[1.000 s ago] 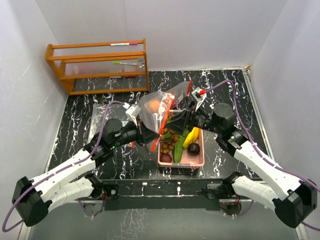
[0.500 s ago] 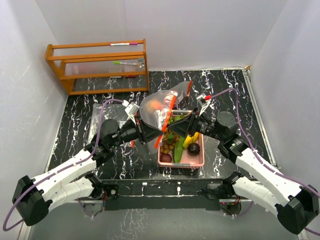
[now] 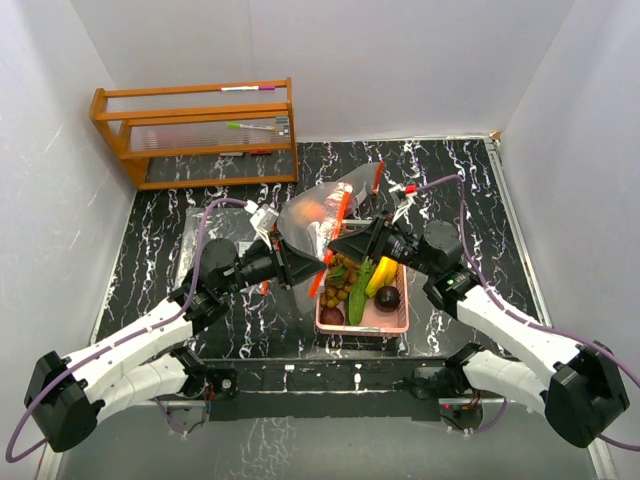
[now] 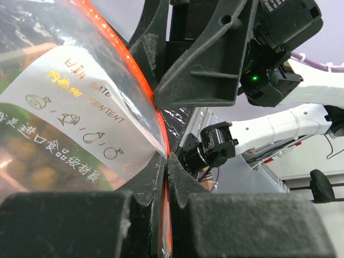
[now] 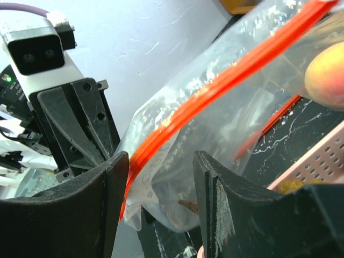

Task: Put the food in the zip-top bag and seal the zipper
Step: Pick up the zipper food storage bag at the center of the board.

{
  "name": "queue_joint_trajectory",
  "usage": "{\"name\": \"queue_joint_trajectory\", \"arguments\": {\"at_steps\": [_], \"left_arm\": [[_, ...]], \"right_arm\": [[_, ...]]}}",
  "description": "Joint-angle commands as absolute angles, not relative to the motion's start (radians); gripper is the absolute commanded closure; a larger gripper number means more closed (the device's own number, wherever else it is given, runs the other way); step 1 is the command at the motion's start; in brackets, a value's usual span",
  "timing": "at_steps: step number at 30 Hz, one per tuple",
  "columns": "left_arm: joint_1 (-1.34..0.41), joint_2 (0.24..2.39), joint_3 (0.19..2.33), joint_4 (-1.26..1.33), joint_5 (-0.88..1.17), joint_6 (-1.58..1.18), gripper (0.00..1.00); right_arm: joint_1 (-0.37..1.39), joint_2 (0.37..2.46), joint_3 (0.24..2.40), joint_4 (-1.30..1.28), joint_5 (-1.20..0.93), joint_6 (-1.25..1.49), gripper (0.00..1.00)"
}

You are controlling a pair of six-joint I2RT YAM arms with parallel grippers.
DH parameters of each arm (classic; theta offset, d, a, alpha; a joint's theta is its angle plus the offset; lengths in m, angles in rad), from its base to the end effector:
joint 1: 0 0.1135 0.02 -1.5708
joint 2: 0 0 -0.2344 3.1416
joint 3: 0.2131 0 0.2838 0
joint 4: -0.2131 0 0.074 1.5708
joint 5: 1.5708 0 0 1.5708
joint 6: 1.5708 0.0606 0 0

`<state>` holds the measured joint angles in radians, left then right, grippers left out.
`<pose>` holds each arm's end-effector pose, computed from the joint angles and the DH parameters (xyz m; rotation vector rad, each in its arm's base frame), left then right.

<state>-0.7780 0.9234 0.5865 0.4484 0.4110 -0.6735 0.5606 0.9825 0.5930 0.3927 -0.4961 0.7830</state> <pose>0.1889 -0.2201 0.2798 0.4587 1.5877 -1.4455 0.2359 0.1821 0.2591 -0.2417 1.7455 1.4050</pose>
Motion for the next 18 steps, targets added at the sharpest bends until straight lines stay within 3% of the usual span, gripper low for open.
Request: {"name": "queue_joint_trajectory", "arguments": {"at_steps": [1,5,8,9,12,15,16,18], "left_arm": [[-0.777,0.898,0.569,0.478,0.44,-0.674,1.0],[-0.777,0.901,0.572,0.449,0.438,-0.663,1.0],[-0.776,0.904,0.575,0.423,0.439,-0.653,1.0],[-0.777,0.905,0.577,0.412,0.439,-0.646,1.0],[-0.777,0.905,0.603,0.317,0.415,-0.605,1.0],[-0.777,0.905,0.645,0.179,0.368,-0.545,1.0],[-0.777,0.908,0.665,0.131,0.339,-0.519,0.98],[-0.776,0.921,0.703,0.028,0.285,-0.474,0.65]], "right_arm": [[0.557,1.037,0.596,0.599,-0.517,0.839,0.46],[0.557,1.069,0.613,0.649,-0.536,0.875,0.48],[0.556,1.079,0.636,0.649,-0.539,0.875,0.54],[0.557,1.082,0.644,0.647,-0.541,0.874,0.57],[0.556,1.088,0.685,0.569,-0.541,0.851,0.83],[0.557,1.08,0.724,0.471,-0.523,0.818,0.9],[0.555,1.072,0.741,0.43,-0.515,0.798,0.91],[0.556,1.056,0.778,0.325,-0.488,0.755,0.92]]}}
